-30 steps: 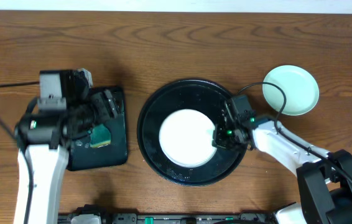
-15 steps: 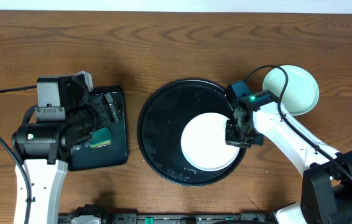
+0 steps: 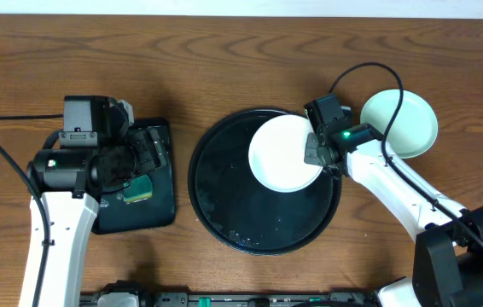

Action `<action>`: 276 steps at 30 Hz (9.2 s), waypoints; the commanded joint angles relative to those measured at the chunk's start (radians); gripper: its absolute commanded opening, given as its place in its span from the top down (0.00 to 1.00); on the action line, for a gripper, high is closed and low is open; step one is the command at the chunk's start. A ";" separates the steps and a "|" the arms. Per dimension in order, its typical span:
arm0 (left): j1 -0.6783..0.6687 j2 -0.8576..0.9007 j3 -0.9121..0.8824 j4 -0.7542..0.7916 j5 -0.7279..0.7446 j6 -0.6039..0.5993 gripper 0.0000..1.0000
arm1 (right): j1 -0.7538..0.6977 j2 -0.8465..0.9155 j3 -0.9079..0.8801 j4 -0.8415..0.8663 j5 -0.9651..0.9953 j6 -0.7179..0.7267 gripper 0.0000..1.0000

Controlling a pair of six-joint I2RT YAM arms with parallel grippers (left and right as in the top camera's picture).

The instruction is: Clean dirty plates on tray and stack at the side

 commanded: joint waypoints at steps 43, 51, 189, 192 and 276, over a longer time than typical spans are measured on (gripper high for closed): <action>-0.004 -0.002 0.002 -0.016 0.001 0.010 0.19 | 0.520 -0.333 0.014 0.357 1.003 -1.427 0.99; -0.003 -0.002 0.002 -0.016 0.001 0.010 0.19 | 0.652 -0.332 0.014 0.364 1.067 -1.542 0.99; -0.003 -0.002 0.002 -0.031 -0.017 0.010 0.19 | -0.804 0.169 0.105 0.042 -0.344 0.000 0.98; -0.003 -0.002 0.002 -0.031 -0.017 0.009 0.19 | -0.788 0.169 0.105 0.058 -0.347 0.000 0.98; -0.003 -0.805 -0.004 -0.008 -0.016 0.312 0.18 | -0.540 -0.549 0.105 -0.175 -0.346 -0.441 0.01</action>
